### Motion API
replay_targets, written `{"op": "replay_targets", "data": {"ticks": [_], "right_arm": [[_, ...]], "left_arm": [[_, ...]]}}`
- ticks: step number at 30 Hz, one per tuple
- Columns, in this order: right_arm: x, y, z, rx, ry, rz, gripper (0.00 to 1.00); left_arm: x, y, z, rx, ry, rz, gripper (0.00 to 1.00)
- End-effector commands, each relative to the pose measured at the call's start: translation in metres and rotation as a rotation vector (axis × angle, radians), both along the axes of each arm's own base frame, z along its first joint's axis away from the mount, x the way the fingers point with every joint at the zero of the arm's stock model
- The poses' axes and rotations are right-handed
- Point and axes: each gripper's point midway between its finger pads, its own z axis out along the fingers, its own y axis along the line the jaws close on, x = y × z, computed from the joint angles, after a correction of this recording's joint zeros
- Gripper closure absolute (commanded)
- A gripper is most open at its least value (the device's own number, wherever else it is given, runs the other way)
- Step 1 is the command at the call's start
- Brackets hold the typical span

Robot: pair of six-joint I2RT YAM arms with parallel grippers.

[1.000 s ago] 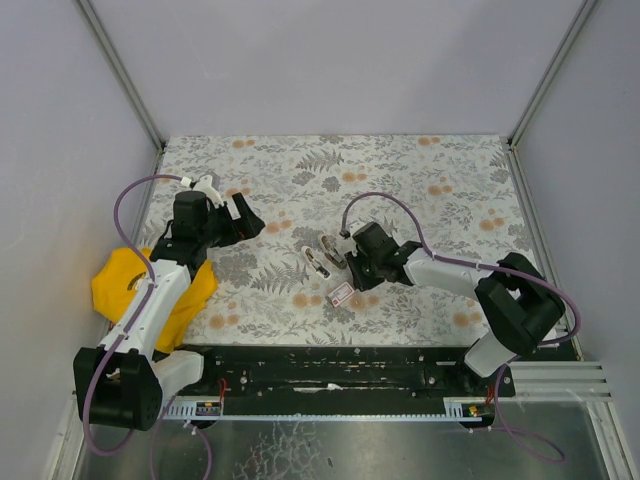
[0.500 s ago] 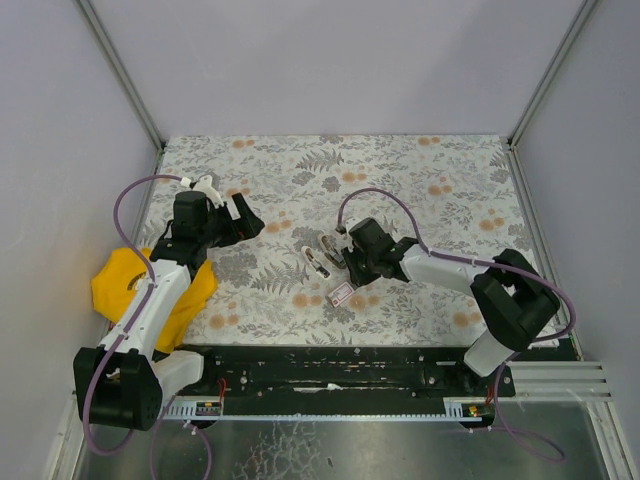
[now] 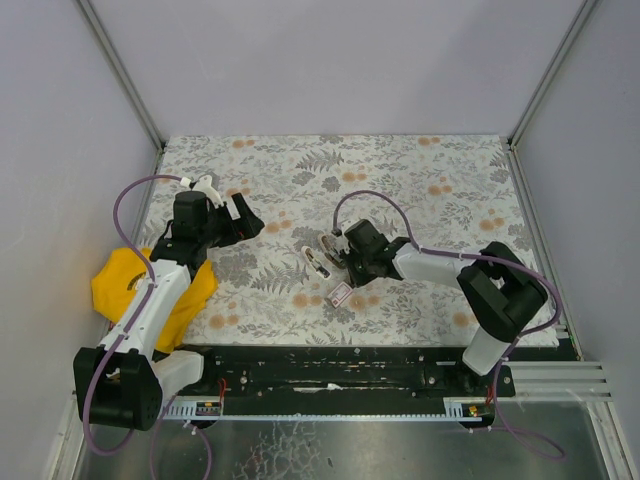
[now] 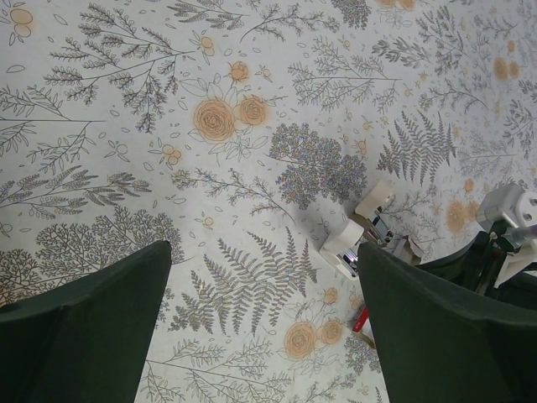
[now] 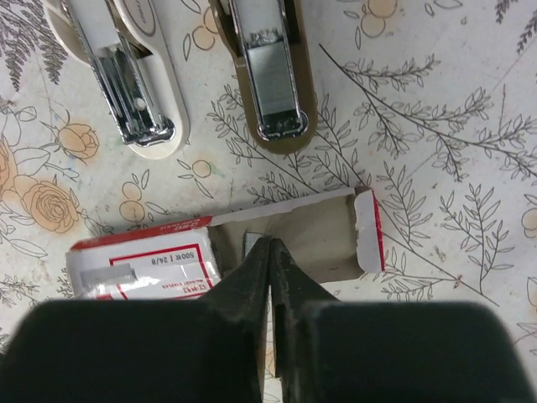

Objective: Load the staples into the stapler

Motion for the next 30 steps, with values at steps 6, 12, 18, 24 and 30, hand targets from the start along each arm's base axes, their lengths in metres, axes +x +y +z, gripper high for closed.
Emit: {"op": "replay_targets", "data": {"ticks": [6,12,18,24,30], "right_arm": [[0.005,-0.002,0.004,-0.008,-0.027,-0.044,1.0],[0.017,0.01,0.053,0.235,-0.004,-0.078,1.0],[0.018,0.011,0.079,0.372,0.028,-0.072,1.0],[0.003,0.025,0.114,0.592,0.065,-0.013,1.0],[-0.026,0.048,0.186,0.915,0.069,0.116,1.0]], "left_arm": [[0.006,0.003,0.011,0.022,-0.044,0.005,0.09],[0.005,0.004,0.016,0.021,-0.069,0.011,0.09],[0.004,0.001,0.02,0.01,-0.086,-0.008,0.09],[-0.014,-0.036,0.037,-0.141,-0.158,-0.136,0.09],[-0.062,-0.097,0.065,-0.466,-0.252,-0.311,0.09]]}}
